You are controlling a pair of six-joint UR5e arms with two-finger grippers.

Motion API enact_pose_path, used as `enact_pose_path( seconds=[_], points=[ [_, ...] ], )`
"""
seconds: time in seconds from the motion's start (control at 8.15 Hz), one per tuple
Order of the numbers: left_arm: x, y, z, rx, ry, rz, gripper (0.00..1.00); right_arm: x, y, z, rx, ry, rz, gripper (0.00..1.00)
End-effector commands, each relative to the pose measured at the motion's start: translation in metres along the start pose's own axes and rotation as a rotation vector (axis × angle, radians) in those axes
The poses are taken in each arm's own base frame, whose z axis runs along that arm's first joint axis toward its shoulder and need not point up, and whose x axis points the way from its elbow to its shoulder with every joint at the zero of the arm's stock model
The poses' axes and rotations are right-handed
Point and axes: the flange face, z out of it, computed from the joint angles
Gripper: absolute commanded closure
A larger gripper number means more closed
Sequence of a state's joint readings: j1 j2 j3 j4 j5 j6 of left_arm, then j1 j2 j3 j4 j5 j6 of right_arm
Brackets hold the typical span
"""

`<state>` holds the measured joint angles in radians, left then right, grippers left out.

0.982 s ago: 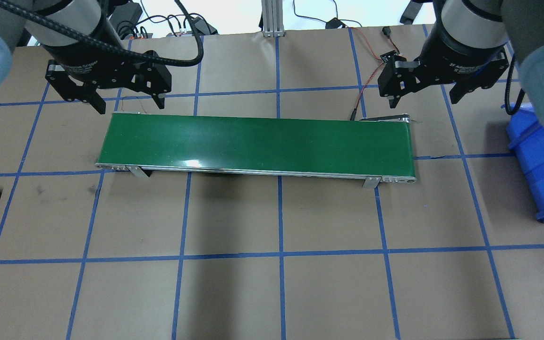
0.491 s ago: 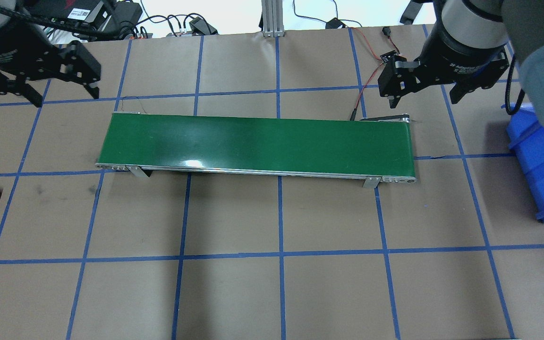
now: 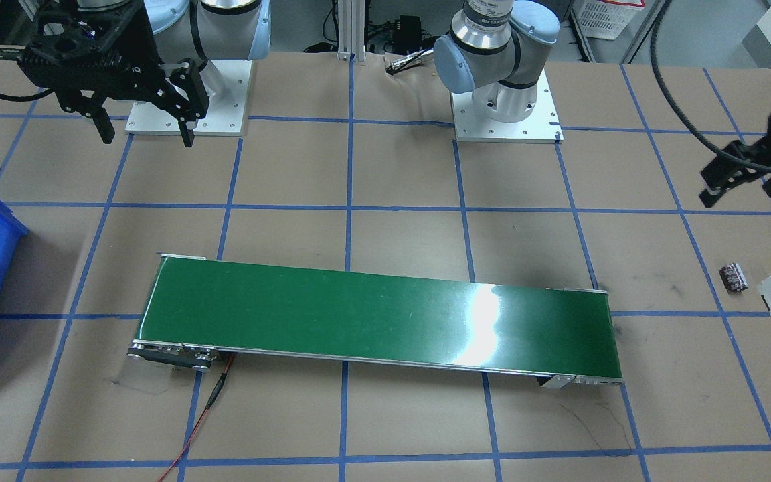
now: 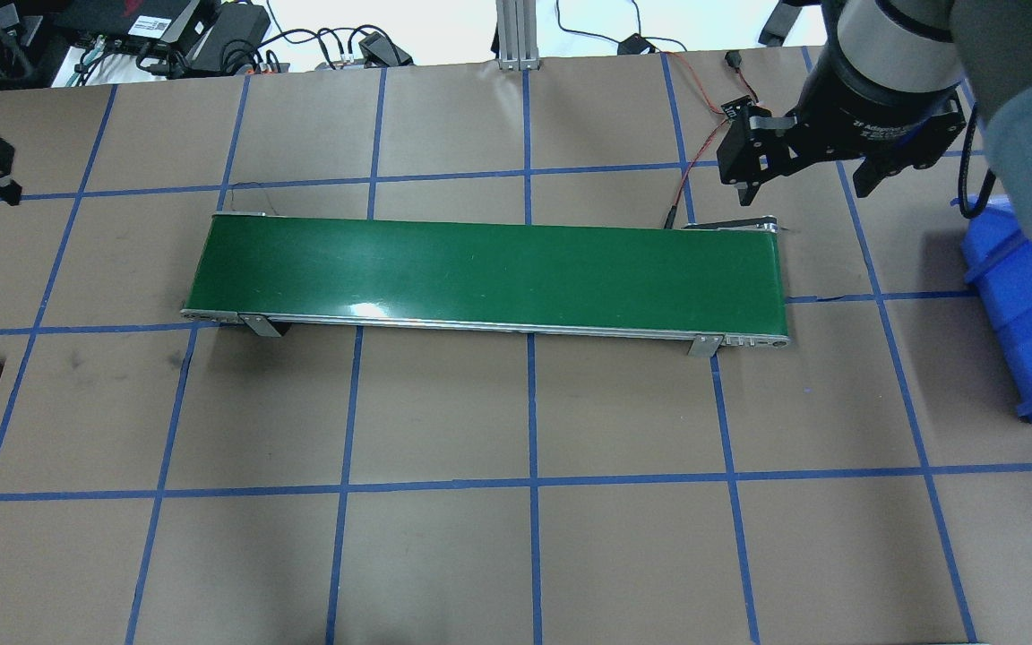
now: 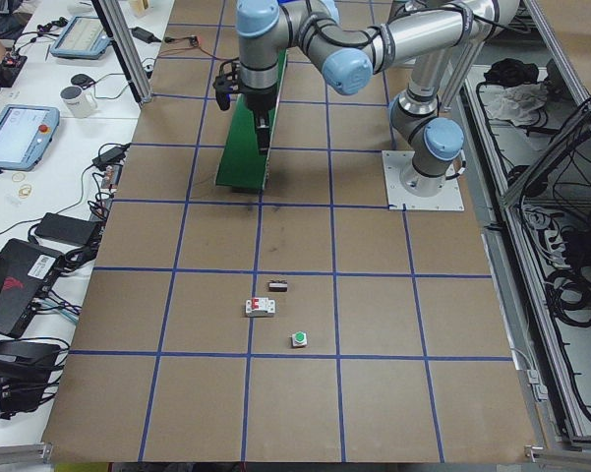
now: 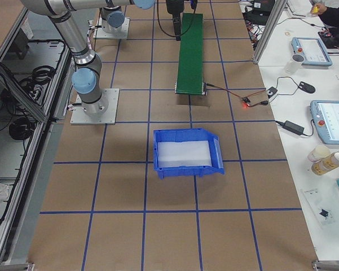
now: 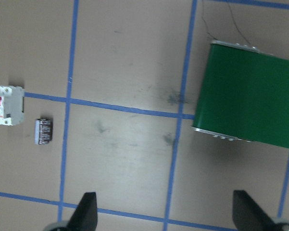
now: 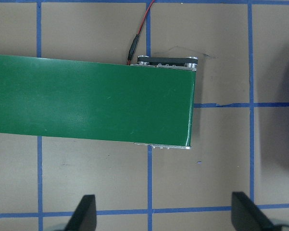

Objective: Move capacitor from left to right
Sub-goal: 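Move the left gripper outward and down toward the brown capacitor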

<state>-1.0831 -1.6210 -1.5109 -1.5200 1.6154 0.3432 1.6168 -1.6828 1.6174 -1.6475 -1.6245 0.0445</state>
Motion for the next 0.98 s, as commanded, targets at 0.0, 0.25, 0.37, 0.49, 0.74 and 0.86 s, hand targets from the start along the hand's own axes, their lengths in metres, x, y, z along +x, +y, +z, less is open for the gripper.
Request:
enact_pose_path(
  seconds=[0.0, 0.25, 0.37, 0.49, 0.74, 0.86],
  points=[
    [-0.133, -0.016, 0.069, -0.008, -0.011, 0.021, 0.0, 0.0, 0.0, 0.0, -0.001, -0.001, 0.0, 0.0],
    [-0.182, -0.028, 0.148, -0.024, -0.006, 0.115, 0.0, 0.0, 0.0, 0.0, 0.0, -0.003, 0.0, 0.0],
    [-0.189, -0.032, 0.178, -0.013, -0.017, 0.158, 0.0, -0.001, 0.0, 0.0, 0.002, -0.006, 0.0, 0.0],
    [-0.19, -0.034, 0.203, -0.018, -0.011, 0.162, 0.0, 0.0, 0.0, 0.0, 0.0, -0.002, 0.0, 0.0],
    [-0.192, -0.034, 0.247, -0.052, 0.02, 0.17, 0.0, 0.0, 0.0, 0.0, 0.002, -0.003, 0.0, 0.0],
    [-0.206, -0.034, 0.261, -0.038, 0.009, 0.154, 0.0, 0.0, 0.0, 0.0, 0.001, 0.0, 0.0, 0.0]
  ],
)
